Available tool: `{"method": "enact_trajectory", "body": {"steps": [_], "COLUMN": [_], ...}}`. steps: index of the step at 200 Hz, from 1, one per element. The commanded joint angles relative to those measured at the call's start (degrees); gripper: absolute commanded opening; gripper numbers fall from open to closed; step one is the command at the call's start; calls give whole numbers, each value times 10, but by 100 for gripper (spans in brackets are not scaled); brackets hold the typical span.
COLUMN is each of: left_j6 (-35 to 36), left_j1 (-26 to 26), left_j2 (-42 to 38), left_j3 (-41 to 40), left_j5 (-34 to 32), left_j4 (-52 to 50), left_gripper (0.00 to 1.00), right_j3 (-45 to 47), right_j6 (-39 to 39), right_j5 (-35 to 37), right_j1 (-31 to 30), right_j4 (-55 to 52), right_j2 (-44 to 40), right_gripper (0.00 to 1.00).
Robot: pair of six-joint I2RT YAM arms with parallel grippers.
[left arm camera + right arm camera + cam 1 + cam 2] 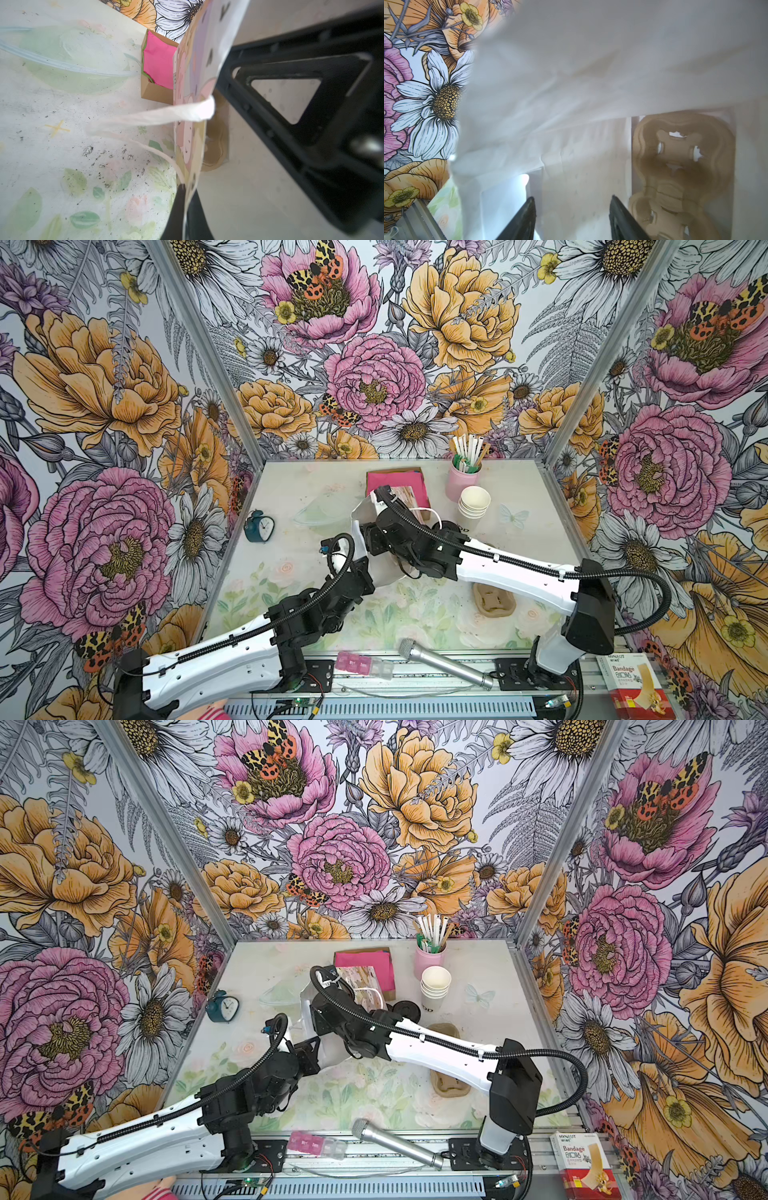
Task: Pack a coffee takeout order
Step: Place the cup tray in the takeout bag.
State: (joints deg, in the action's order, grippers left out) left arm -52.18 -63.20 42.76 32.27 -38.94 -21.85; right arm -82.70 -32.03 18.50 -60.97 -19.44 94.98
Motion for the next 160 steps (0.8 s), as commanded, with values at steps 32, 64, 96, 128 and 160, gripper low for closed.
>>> {"method": "enact_trajectory", "body": {"steps": [32,64,96,128,160], "left_j6": [-7,-14,-20,-48,-88], "left_j1": [2,2,2,2,2], "left_j2": [-16,-10,-9,-24,-44], "left_j3": [13,49,83,106,128], "left_j5": [9,4,7,8,5], "left_j4": [-34,-78,-104,-134,-188], "left_gripper": [0,0,0,0,0], "right_j3": [-12,-10,-8,1,12], "right_j6": [-16,-27,-42,-60,-64], "right_j5": [-56,-79,-114,-149,-143], "right_j1": [-7,-10,-10,-11,-10], "right_j4": [24,49,77,114,133], "right_j2": [-32,-54,-69,-85,-109], "right_gripper": [60,64,65,66,67]}}
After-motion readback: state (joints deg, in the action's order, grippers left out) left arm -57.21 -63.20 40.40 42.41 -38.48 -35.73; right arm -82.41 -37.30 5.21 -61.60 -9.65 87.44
